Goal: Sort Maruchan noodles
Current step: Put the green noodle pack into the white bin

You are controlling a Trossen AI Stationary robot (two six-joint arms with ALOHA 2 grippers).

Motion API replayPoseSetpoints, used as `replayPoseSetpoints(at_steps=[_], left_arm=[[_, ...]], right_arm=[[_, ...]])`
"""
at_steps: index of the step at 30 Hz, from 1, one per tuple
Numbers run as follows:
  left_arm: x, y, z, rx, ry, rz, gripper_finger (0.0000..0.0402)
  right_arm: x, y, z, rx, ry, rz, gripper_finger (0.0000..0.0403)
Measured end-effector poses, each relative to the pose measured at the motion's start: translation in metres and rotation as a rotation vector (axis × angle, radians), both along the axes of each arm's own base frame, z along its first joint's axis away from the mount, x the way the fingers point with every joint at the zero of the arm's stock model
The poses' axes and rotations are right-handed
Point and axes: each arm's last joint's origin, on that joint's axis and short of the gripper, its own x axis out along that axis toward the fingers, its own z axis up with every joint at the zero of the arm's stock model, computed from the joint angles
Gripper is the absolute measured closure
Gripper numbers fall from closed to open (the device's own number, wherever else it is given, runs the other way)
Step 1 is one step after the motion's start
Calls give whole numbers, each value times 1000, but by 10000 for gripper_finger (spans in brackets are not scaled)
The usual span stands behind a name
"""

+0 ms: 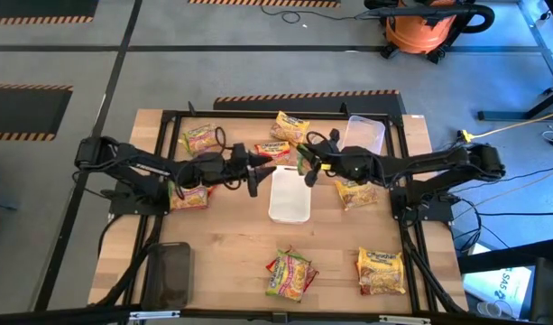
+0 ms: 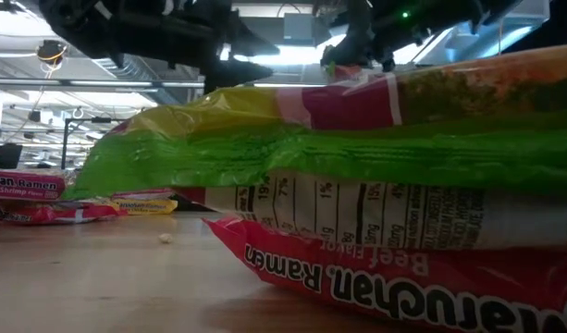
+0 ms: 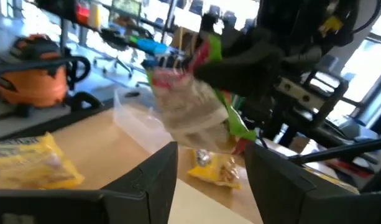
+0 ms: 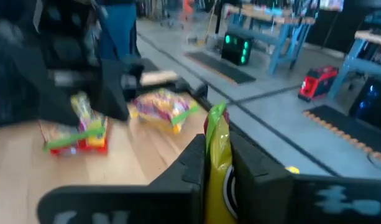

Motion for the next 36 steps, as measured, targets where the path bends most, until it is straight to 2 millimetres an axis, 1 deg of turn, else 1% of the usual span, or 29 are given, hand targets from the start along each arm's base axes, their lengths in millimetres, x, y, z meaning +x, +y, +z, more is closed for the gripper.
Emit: replayPoseSetpoints(at_steps=[3, 7, 10, 13, 16, 19, 22, 29, 36], left_arm=[[16, 0, 2, -14, 5, -35, 197], [39, 0, 11, -48, 54, -71, 168], [52, 2, 16, -53, 121, -46, 151], [61, 3, 20, -55, 147, -27, 141], [68, 4, 23, -74, 138, 4, 140], [68, 8, 20, -72, 185, 63, 142], [71, 13, 16, -87, 181, 85, 142], [78, 21, 12, -102, 113, 21, 142], [79, 31, 10, -95, 105, 46, 146]], right_arm=[[6, 0, -1, -12, -42, 1, 375], [10, 0, -4, -13, -63, 1, 375], [11, 0, -5, -12, -59, 1, 375], [11, 0, -5, -12, -62, 1, 375], [11, 0, -4, -12, -64, 0, 375], [11, 0, -5, -9, -62, 2, 375], [11, 0, -4, -10, -65, 2, 375], [13, 0, -5, -9, -75, 4, 375], [15, 0, -4, 1, -107, 21, 375]])
